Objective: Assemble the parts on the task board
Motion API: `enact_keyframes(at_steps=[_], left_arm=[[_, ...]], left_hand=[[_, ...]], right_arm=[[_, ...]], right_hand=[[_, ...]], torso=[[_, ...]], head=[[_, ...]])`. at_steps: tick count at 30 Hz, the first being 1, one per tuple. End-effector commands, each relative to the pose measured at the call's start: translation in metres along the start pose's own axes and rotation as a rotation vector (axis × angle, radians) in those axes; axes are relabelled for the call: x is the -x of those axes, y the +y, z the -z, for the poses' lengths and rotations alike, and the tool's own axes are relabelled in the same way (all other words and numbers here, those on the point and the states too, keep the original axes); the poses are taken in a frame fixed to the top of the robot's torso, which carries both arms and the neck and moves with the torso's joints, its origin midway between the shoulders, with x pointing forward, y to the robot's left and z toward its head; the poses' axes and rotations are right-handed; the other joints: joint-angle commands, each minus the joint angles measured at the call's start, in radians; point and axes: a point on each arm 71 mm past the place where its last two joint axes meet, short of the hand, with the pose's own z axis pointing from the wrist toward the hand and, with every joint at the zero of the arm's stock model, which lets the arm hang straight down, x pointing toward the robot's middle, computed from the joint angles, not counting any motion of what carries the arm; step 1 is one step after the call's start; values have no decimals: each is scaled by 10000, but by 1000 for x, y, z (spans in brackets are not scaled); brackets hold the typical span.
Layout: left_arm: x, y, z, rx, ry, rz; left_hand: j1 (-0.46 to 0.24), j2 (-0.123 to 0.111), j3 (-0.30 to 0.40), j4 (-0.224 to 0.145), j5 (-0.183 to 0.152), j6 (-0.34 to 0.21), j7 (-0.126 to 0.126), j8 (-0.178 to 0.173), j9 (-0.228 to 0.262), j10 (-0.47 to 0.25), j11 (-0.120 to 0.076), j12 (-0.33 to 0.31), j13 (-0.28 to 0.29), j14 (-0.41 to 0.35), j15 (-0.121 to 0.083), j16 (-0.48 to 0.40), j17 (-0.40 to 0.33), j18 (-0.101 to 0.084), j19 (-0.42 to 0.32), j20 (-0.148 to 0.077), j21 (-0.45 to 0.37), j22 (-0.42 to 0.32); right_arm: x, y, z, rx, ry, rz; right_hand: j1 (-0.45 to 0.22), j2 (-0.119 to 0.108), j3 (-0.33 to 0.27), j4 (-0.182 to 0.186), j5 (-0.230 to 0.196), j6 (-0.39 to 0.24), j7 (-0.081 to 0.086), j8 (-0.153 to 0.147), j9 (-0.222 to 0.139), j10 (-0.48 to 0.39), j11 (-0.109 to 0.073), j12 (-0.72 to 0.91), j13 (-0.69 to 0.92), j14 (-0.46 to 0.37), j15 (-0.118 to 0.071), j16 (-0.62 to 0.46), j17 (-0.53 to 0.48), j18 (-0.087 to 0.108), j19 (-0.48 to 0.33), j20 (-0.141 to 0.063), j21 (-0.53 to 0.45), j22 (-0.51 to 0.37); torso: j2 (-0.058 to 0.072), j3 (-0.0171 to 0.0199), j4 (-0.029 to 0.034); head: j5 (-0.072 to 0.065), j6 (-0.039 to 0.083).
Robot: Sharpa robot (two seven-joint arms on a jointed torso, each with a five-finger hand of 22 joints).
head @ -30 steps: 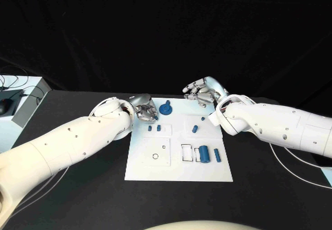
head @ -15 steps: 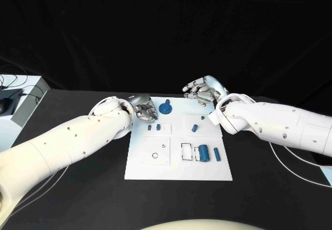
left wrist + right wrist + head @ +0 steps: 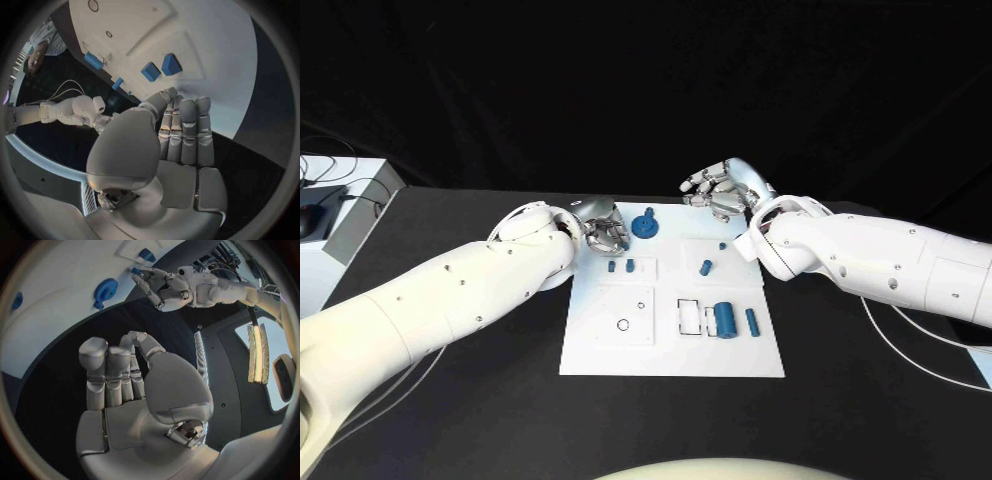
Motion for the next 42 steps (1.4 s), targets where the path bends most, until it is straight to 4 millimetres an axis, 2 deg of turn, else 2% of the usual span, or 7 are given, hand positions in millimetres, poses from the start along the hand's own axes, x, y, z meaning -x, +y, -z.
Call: enact_keyframes(at_steps=[1,12,28,31,42], left_arm=[[-6,-1,-1,-11,257,-76],[-7,-2,-2,3,276,-48],[-9,0,-1,199,580,-38],[-9,0,0,202,561,-3],[-8,3,1,308,454,29]], left_hand=[[16,17,22,42,51,16,53,26,18,-99,32,17,-9,-31,13,-75,9,138,48,29,-74,5],[11,27,74,96,54,-130,89,22,12,-244,85,16,-11,-120,55,-79,26,139,-1,60,-115,9],[38,6,159,112,50,-210,115,18,8,-296,110,20,-8,-191,78,-50,45,161,-41,88,-118,58],[52,-29,217,96,59,-639,63,13,-13,-320,93,16,-9,-208,76,-60,39,161,-52,95,-122,70],[52,-190,414,105,43,-1536,-62,7,-24,-347,81,21,-6,-239,66,-86,24,155,-60,94,-130,106]], right_arm=[[-1,1,0,142,78,-7],[-1,2,0,147,107,-19],[-1,1,0,147,99,-13],[-1,1,0,145,95,-10],[0,1,0,145,90,-8]], right_hand=[[64,-28,59,-5,57,-6,50,17,14,-54,-32,29,-10,-19,-47,-42,-4,89,529,-24,54,909],[73,-1,126,-60,104,-6,58,11,43,-74,-29,62,-76,-19,-47,-49,8,91,520,-24,64,910],[54,-4,137,-61,110,-3,57,14,46,-72,-28,64,-80,-23,-45,-60,-2,89,519,-22,75,912],[54,-4,137,-61,110,-3,57,14,46,-72,-28,64,-80,-23,-45,-60,-2,89,519,-22,75,912],[54,-4,137,-61,110,-3,57,14,46,-72,-28,64,-80,-23,-45,-60,-2,89,519,-22,75,912]], torso=[[21,0,-16],[-8,9,6],[-17,-9,8],[-15,-7,7],[-10,-4,17]], head=[[-12,8],[-44,-36],[-54,-39],[-55,-42],[-63,-60]])
